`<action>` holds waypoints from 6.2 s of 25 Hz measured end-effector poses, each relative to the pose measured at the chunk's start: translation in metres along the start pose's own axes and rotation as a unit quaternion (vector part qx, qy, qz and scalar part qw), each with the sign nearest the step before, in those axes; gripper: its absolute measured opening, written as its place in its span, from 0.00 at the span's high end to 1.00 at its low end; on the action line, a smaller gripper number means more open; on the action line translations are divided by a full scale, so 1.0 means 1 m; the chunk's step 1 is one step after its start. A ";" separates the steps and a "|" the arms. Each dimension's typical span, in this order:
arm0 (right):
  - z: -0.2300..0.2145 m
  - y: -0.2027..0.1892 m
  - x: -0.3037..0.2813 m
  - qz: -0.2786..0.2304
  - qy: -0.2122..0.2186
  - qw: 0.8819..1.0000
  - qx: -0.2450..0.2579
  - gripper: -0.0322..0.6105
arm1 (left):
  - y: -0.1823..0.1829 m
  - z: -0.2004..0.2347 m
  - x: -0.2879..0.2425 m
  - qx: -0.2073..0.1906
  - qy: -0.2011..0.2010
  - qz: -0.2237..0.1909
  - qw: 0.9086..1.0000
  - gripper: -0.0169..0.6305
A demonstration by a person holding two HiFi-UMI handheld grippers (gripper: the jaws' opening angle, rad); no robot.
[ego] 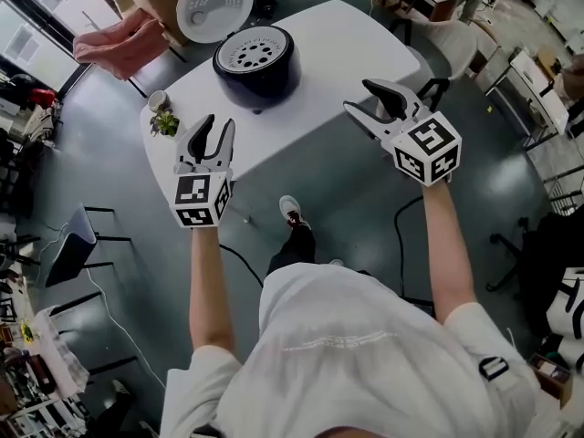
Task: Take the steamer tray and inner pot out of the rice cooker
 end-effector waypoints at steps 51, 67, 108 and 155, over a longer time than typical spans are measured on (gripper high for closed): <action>0.013 -0.108 -0.409 0.294 0.498 0.811 0.092 0.47 | -0.120 0.187 -0.168 0.156 0.184 0.141 0.960 0.69; 0.022 -0.111 -0.405 0.307 0.535 0.780 0.099 0.59 | -0.133 0.186 -0.162 0.175 0.186 0.139 0.957 0.69; -0.071 -0.007 -0.384 0.154 0.362 0.916 0.077 0.84 | -0.065 0.208 -0.211 0.118 0.097 0.096 0.984 0.71; -0.327 -0.219 -0.336 0.241 0.214 0.943 0.078 0.84 | -0.037 0.059 -0.436 0.086 0.037 0.139 0.986 0.72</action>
Point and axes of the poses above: the fingertips, and each gripper's own axes: x backward along the fingers, z to its left, y out of its top, the point moved 4 cm from there along x, backward along the fingers, and after that the axes turned 8 degrees about x, right-handed, at the moved point
